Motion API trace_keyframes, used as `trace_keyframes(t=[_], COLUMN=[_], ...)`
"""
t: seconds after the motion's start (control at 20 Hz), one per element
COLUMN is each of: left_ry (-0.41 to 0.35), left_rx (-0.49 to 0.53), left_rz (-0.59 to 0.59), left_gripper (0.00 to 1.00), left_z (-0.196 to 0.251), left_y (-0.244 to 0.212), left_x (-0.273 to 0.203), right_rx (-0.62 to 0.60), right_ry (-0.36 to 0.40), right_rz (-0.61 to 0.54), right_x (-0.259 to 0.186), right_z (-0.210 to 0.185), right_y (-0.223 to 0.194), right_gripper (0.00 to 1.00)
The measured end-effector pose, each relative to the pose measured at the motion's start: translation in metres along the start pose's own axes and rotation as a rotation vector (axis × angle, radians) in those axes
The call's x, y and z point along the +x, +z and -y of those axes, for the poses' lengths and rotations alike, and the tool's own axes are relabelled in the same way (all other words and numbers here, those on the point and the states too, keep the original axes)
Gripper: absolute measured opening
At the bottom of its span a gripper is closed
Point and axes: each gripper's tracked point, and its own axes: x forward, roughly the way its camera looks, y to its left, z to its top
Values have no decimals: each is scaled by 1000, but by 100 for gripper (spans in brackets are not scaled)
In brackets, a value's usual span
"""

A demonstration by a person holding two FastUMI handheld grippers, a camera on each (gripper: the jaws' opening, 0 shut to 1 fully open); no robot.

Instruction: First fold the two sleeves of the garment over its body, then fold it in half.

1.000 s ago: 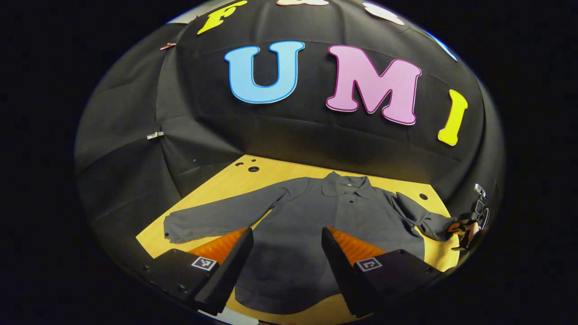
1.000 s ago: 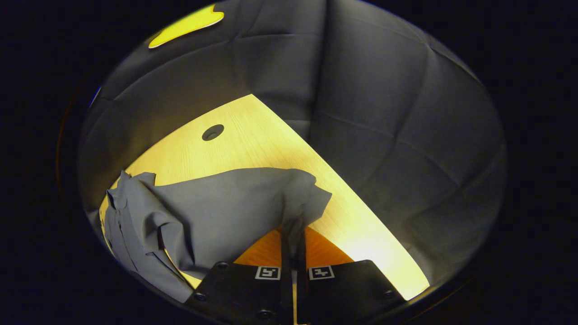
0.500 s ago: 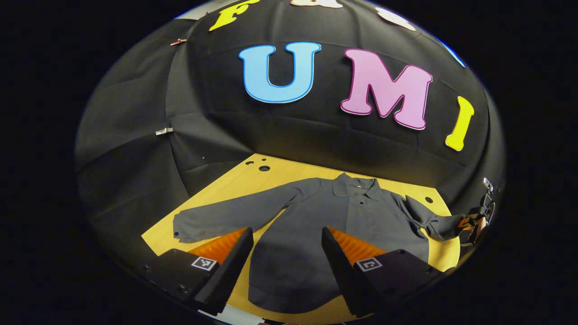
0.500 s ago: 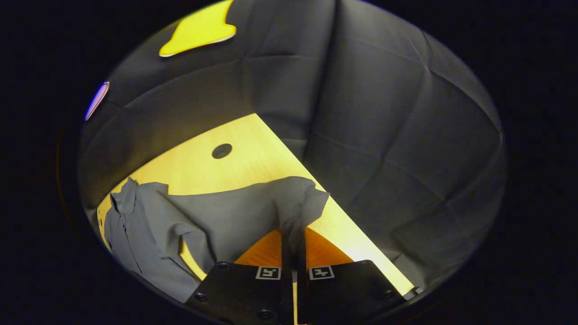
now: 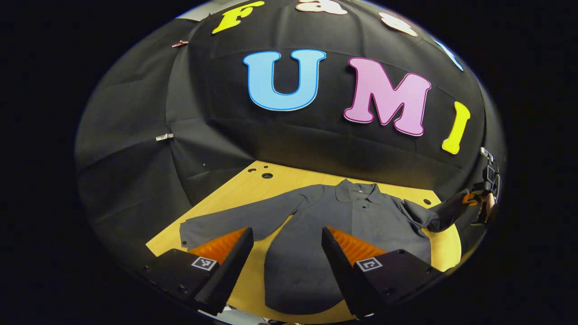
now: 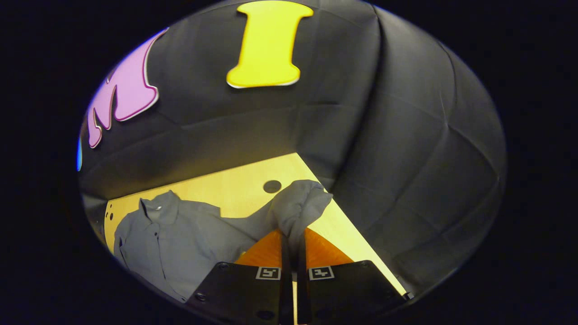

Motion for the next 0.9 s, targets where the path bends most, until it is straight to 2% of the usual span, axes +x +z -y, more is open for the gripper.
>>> trace_keyframes(t=[0.3, 0.35, 0.4, 0.5, 0.9], left_ry=[7, 12, 15, 23, 26], left_rx=[-44, -50, -61, -85, -145], left_rz=[-1, -4, -2, 2, -18], left_gripper=[96, 96, 96, 96, 96], left_z=[-27, -32, -37, -45, -73], left_y=[-9, -10, -10, -11, -24], left_x=[-7, -10, -11, -13, -19], right_rx=[-92, -105, -116, -134, -246], right_ry=[78, 90, 107, 140, 262], right_rz=[60, 62, 62, 70, 101], right_x=[-49, -57, -65, -83, -105], right_z=[-40, -48, -56, -73, -198], right_y=[34, 39, 43, 52, 55], right_gripper=[7, 0, 8, 7, 7])
